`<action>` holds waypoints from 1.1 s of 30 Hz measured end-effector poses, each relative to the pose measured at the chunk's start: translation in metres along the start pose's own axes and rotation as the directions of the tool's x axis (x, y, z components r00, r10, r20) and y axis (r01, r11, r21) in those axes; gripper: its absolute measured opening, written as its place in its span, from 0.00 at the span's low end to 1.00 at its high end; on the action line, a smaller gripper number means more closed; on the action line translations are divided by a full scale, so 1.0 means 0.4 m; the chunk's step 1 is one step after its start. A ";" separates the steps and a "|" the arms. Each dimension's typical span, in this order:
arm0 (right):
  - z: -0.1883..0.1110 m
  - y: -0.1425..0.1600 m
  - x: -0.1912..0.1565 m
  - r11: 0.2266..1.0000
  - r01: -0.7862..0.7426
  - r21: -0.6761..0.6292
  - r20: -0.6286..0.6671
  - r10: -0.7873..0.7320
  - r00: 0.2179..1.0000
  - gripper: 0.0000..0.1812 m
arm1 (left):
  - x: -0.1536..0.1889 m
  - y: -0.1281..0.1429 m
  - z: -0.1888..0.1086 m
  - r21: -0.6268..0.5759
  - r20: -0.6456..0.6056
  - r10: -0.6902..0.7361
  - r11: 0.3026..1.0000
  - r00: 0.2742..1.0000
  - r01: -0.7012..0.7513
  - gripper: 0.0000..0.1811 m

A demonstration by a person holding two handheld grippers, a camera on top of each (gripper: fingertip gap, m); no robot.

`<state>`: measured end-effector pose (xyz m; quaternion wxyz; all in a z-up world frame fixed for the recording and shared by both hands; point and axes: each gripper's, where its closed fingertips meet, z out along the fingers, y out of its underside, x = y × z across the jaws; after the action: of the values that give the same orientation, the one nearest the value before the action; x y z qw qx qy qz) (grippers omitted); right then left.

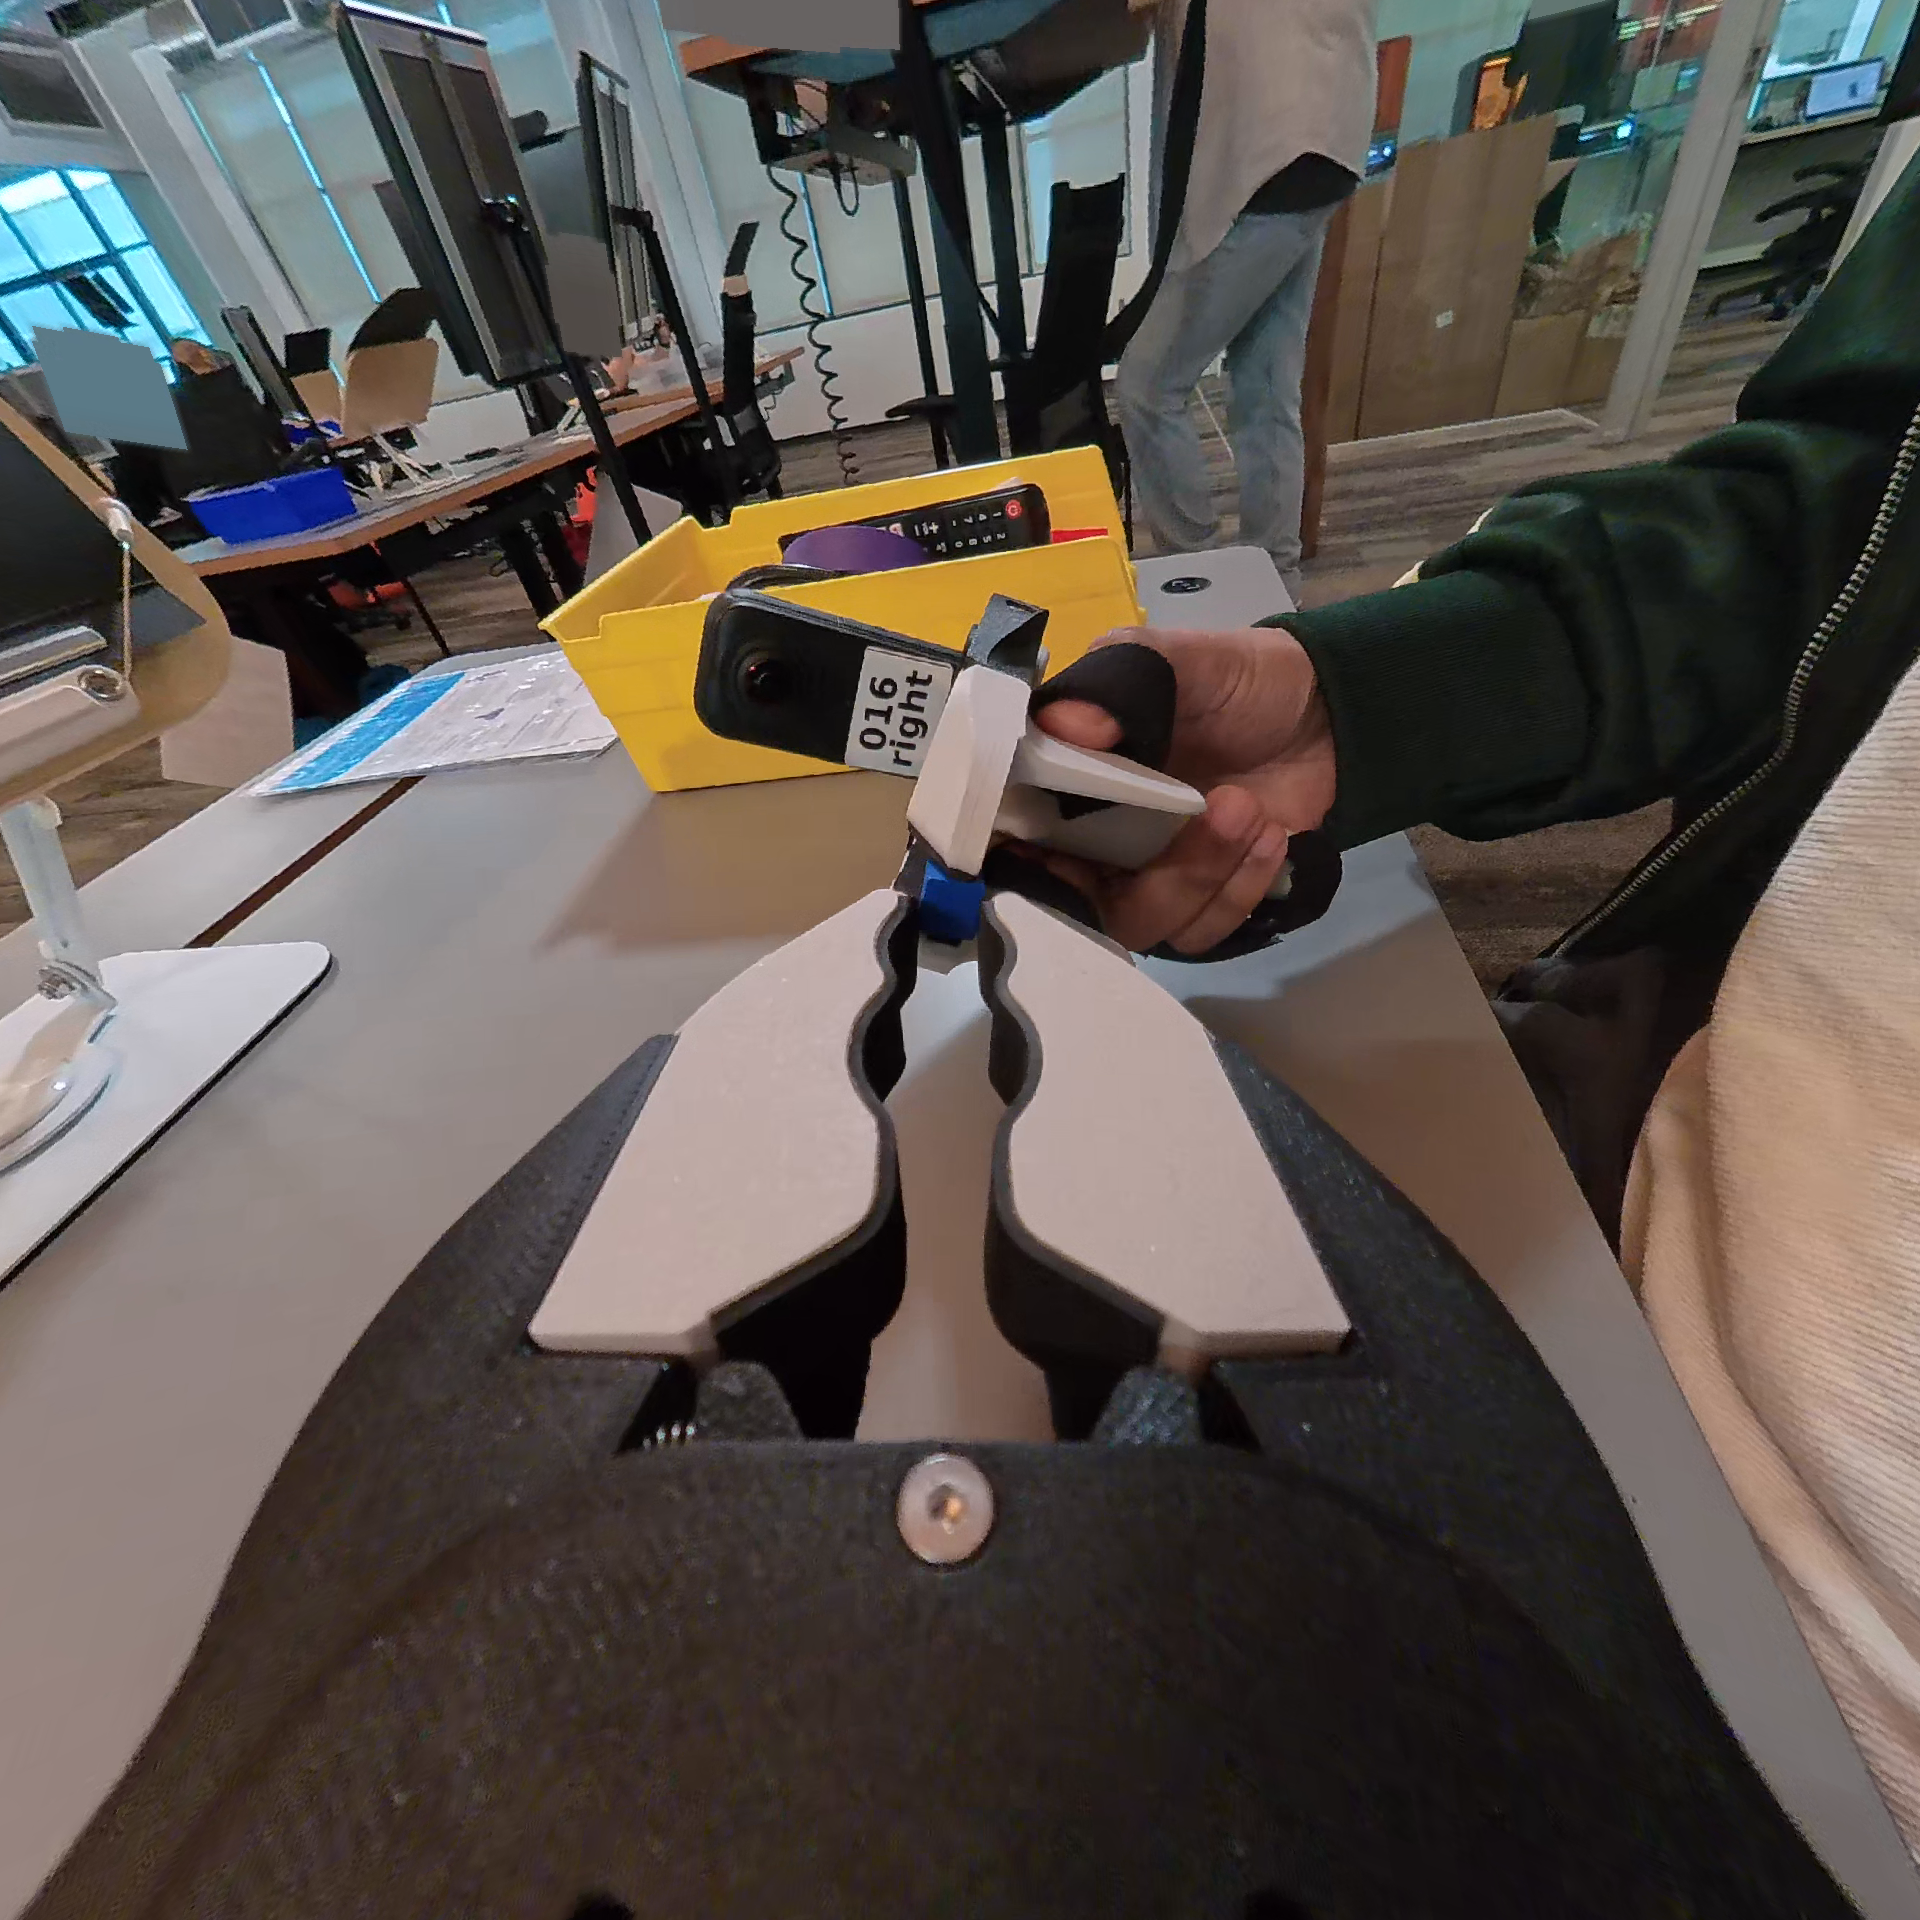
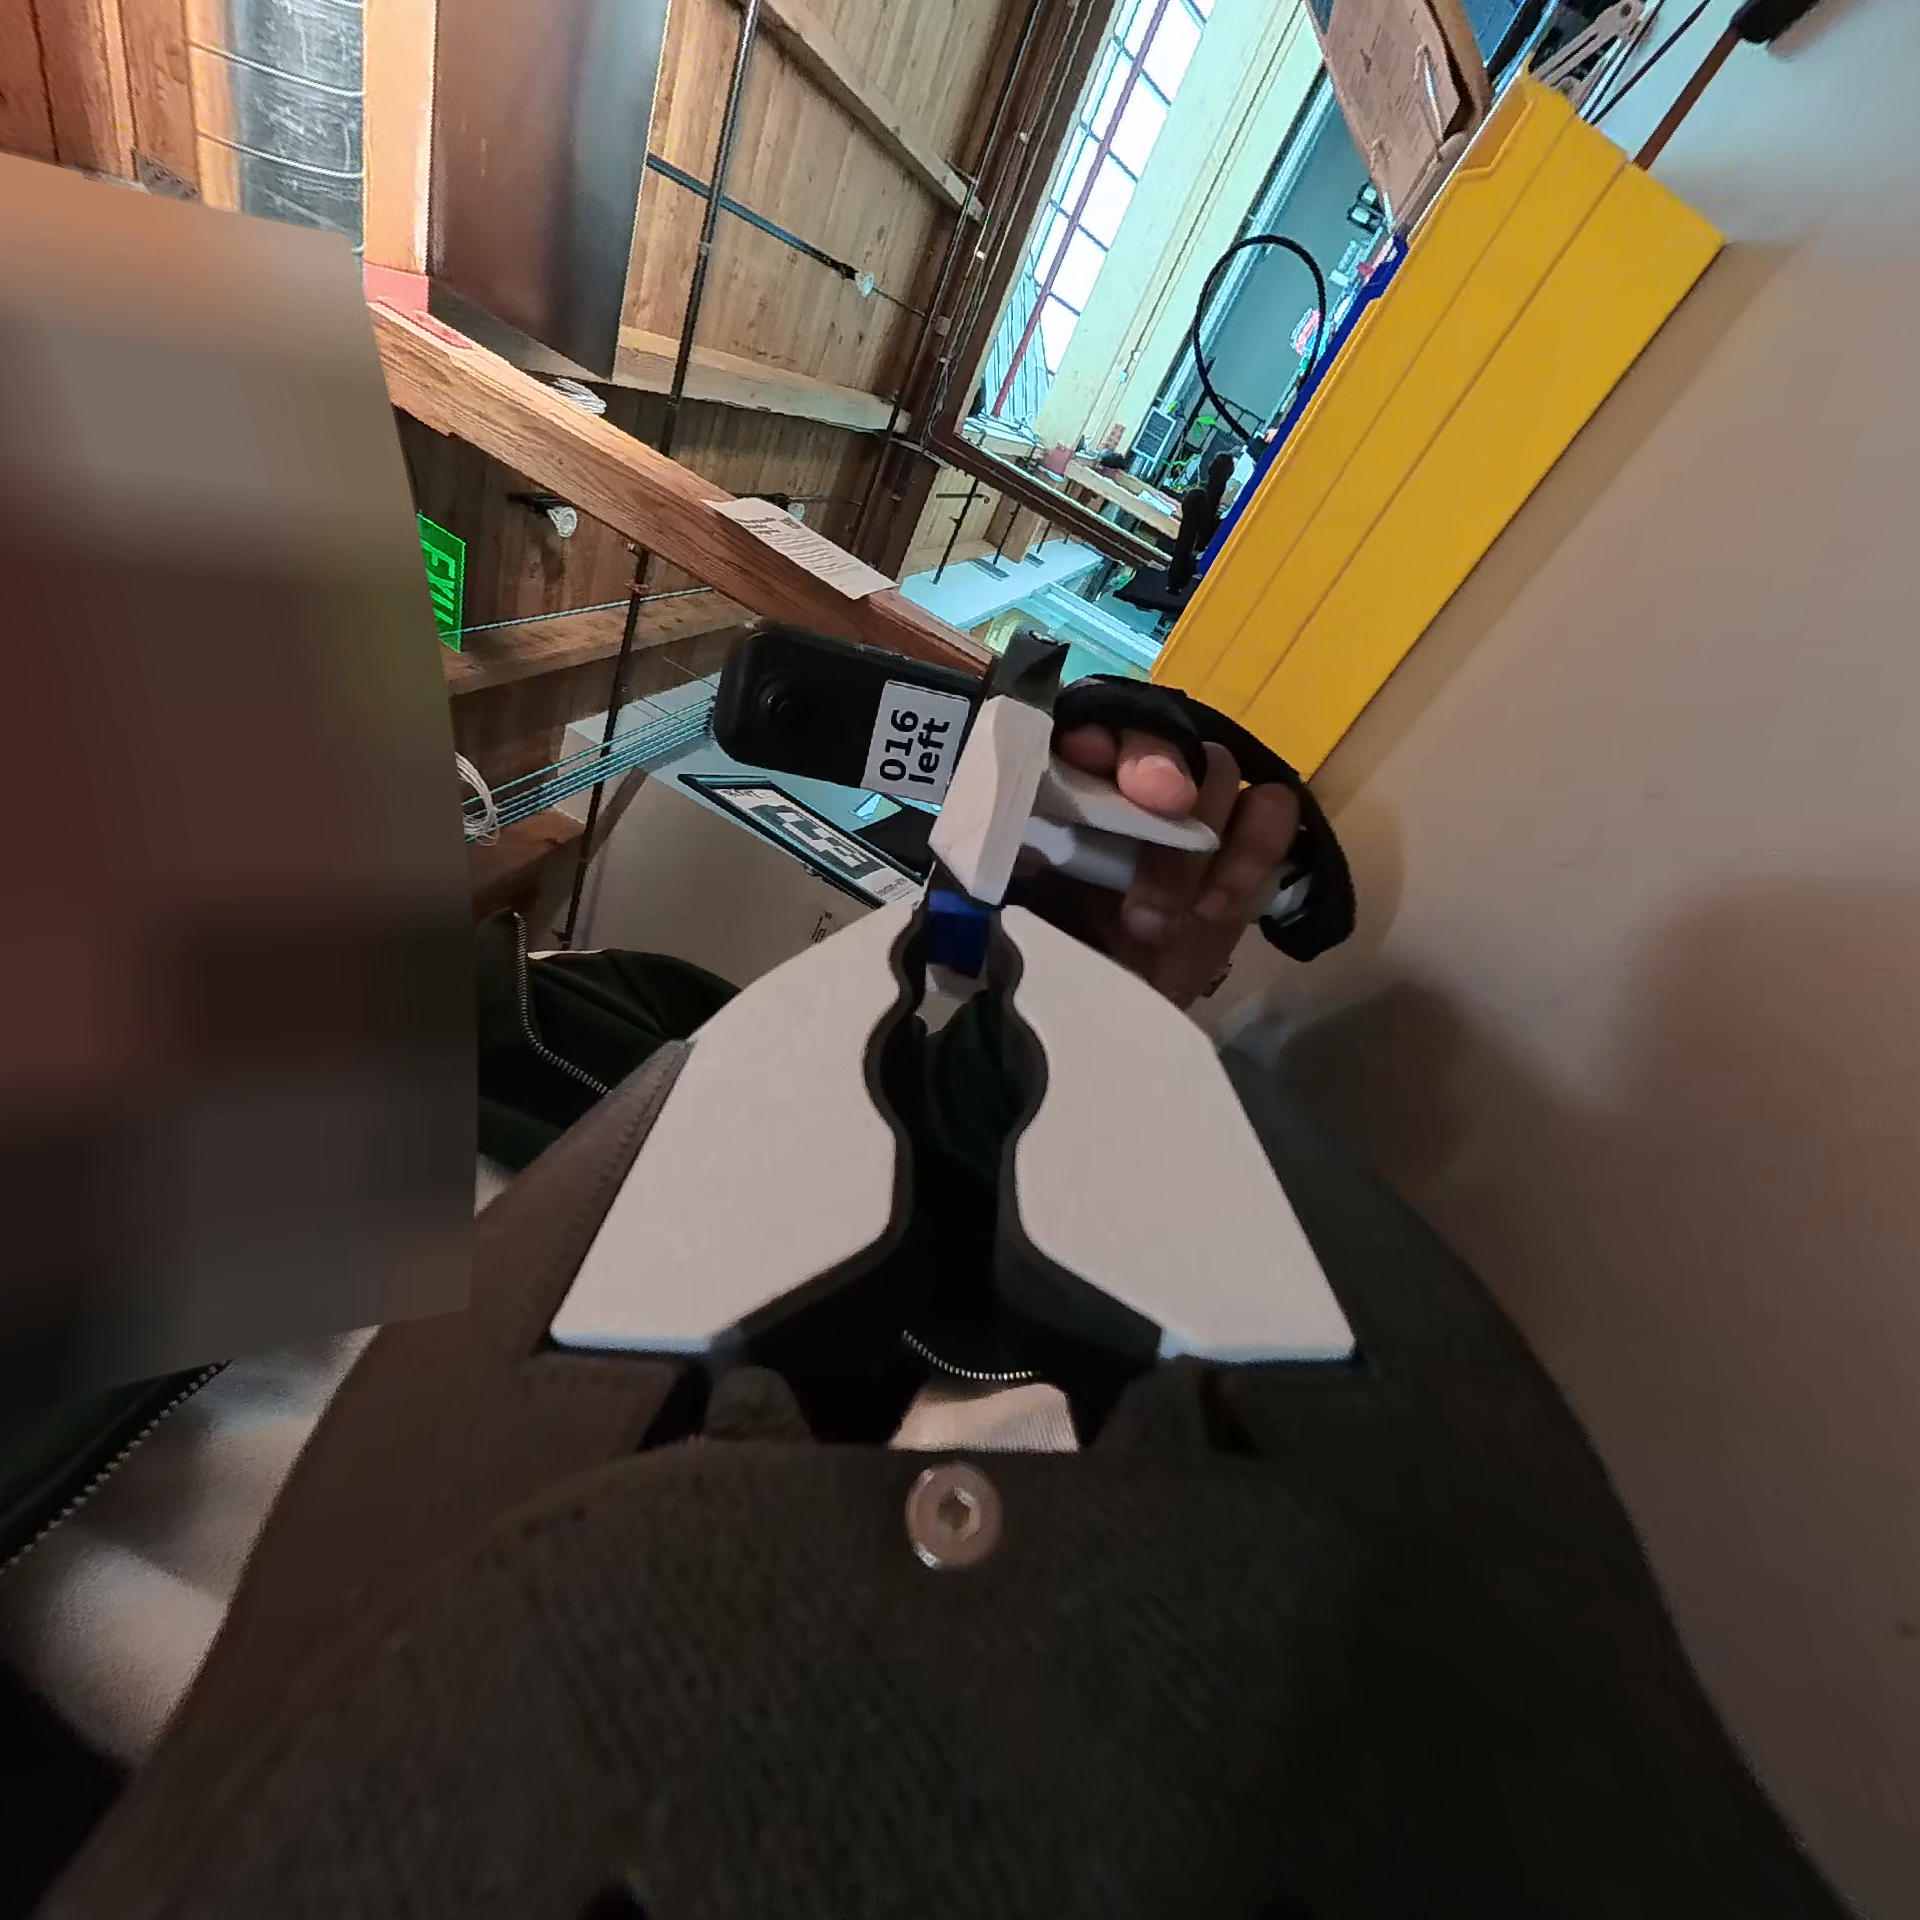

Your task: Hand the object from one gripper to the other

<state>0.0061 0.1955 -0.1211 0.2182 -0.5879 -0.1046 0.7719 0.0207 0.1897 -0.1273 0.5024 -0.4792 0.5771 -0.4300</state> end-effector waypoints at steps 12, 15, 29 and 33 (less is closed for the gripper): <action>-0.018 -0.059 -0.088 0.595 0.803 -0.017 -0.220 -0.786 0.578 0.06 | -0.047 -0.049 -0.044 0.220 -0.138 -0.401 0.879 0.906 0.423 0.14; -0.016 -0.044 -0.089 0.301 0.942 -0.148 -0.244 -0.934 0.260 0.06 | -0.030 -0.059 -0.059 0.165 -0.412 -0.619 0.671 0.669 0.723 0.12; 0.003 -0.005 -0.019 0.103 0.916 -0.389 -0.193 -0.981 0.028 0.06 | -0.004 -0.031 -0.021 -0.078 -0.551 -0.797 0.343 0.246 0.936 0.06; 0.001 -0.007 -0.015 0.065 0.906 -0.419 -0.192 -0.981 -0.019 0.06 | -0.005 -0.029 -0.021 -0.080 -0.545 -0.800 0.346 0.250 0.935 0.08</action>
<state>0.0077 0.1951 -0.1147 0.6483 -0.5272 -0.4894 0.2495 0.0136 0.1898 -0.1145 0.0676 -0.5187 0.2553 -0.8131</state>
